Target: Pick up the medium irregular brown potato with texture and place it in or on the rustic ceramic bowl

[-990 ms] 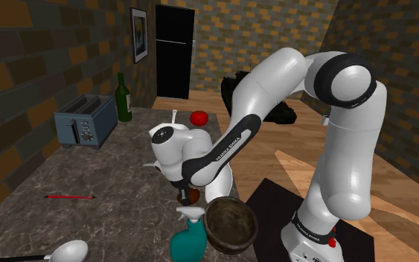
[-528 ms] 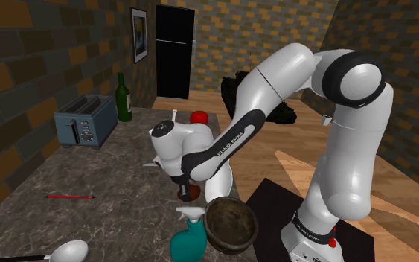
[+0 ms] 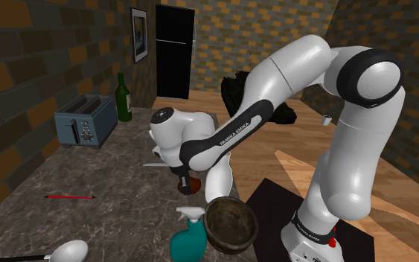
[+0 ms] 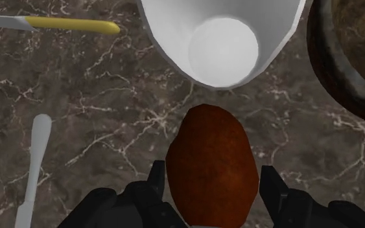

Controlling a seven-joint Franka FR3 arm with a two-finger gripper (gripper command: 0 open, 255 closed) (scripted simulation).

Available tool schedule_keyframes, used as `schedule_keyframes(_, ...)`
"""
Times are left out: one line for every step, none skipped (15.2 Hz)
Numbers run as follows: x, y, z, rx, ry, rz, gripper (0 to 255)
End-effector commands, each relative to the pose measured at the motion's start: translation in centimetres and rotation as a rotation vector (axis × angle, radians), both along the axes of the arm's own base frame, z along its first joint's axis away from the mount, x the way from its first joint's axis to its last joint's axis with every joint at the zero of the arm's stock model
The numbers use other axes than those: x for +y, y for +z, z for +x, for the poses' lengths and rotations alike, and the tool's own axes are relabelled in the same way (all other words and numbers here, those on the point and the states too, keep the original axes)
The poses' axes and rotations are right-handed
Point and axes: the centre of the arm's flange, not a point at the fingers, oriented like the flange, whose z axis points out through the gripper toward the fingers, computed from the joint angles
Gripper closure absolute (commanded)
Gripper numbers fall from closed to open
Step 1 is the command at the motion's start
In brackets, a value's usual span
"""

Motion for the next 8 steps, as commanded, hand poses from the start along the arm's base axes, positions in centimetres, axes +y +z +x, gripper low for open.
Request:
schedule_keyframes(-0.2,1.1,0.0,0.000,0.000,0.000,255)
schedule_keyframes(-0.2,1.6,0.0,0.000,0.000,0.000,255)
schedule_keyframes(-0.2,2.2,0.0,0.000,0.000,0.000,255)
schedule_keyframes(-0.2,2.7,0.0,0.000,0.000,0.000,255)
schedule_keyframes(-0.2,3.2,0.0,0.000,0.000,0.000,255)
schedule_keyframes(-0.2,3.8,0.0,0.000,0.000,0.000,255)
schedule_keyframes(-0.2,4.3,0.0,0.000,0.000,0.000,255)
schedule_keyframes(-0.2,4.8,0.0,0.000,0.000,0.000,255)
